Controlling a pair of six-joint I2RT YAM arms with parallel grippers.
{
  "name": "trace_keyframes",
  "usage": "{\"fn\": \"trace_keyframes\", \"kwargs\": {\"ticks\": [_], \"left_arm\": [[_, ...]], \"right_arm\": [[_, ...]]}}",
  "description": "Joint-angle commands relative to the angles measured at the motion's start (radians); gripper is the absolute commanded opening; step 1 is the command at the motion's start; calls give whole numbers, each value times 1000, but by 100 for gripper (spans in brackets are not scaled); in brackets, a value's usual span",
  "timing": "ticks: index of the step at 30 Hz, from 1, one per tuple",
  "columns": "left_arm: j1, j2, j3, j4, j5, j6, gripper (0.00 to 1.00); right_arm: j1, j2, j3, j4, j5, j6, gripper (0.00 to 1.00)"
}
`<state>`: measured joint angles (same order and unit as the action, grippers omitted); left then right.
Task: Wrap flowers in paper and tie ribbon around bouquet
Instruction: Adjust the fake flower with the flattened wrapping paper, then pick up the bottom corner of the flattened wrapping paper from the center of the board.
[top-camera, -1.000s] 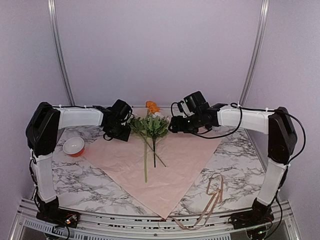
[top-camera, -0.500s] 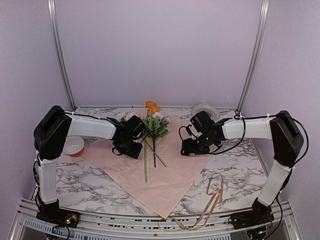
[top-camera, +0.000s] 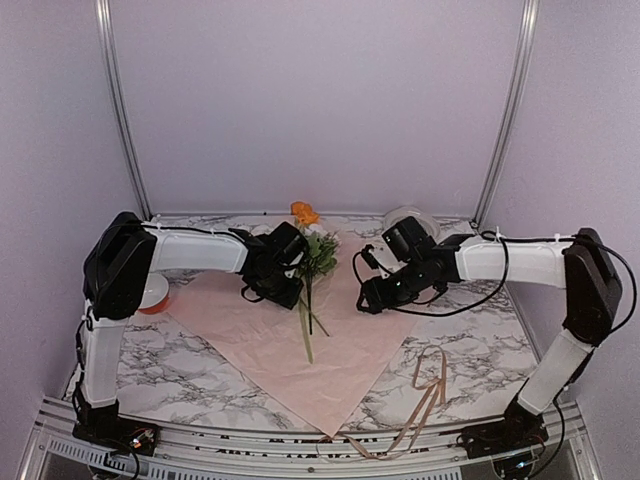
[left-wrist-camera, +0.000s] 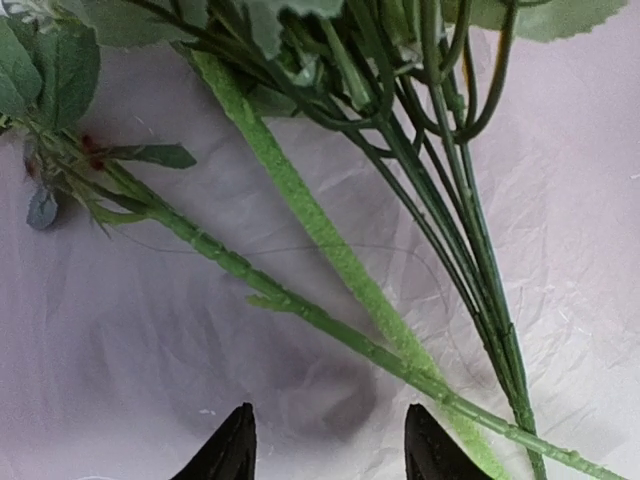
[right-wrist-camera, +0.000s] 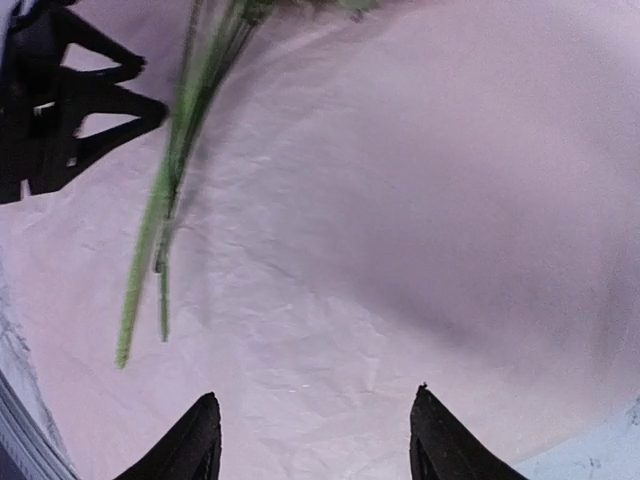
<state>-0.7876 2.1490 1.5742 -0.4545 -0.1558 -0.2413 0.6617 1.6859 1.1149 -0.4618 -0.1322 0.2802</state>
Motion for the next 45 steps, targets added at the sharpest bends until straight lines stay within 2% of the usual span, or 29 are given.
{"fn": "trace_keyframes", "kwargs": {"ticks": [1,5,10,15,20,26,30,34,37,41,45], "left_arm": [[4,-145,-22,-28,-26,31,52],[4,-242,-92,-15,-40,13,55],[4,-348,-158,-21,-59,-14,59],[2,-449,-224,-27,-67,-39,63],[2,-537,-297,-29,-74,-64,65],[2,-594,-329,-45,-83,-58,66],[2,-625,-356,-45,-89,-55,66],[0,-650,-391,-45,-88,-58,67],[-34,-687,-427,-12,-87,-31,66],[-179,-794,-552,137,-87,168,64],[-326,-887,-761,355,-24,396,64]], "right_arm": [[97,-153,-68,73,-156,-157,59],[267,-206,-162,112,-89,-196,57],[501,-142,-132,77,61,-191,59],[628,-15,-61,13,187,-189,66],[718,103,54,-96,298,-211,68],[726,175,78,-183,357,-193,70],[726,199,81,-197,407,-191,66],[718,215,82,-181,375,-221,66],[680,224,66,-170,359,-236,61],[584,203,30,-103,293,-236,60],[541,179,2,-32,159,-254,60]]}}
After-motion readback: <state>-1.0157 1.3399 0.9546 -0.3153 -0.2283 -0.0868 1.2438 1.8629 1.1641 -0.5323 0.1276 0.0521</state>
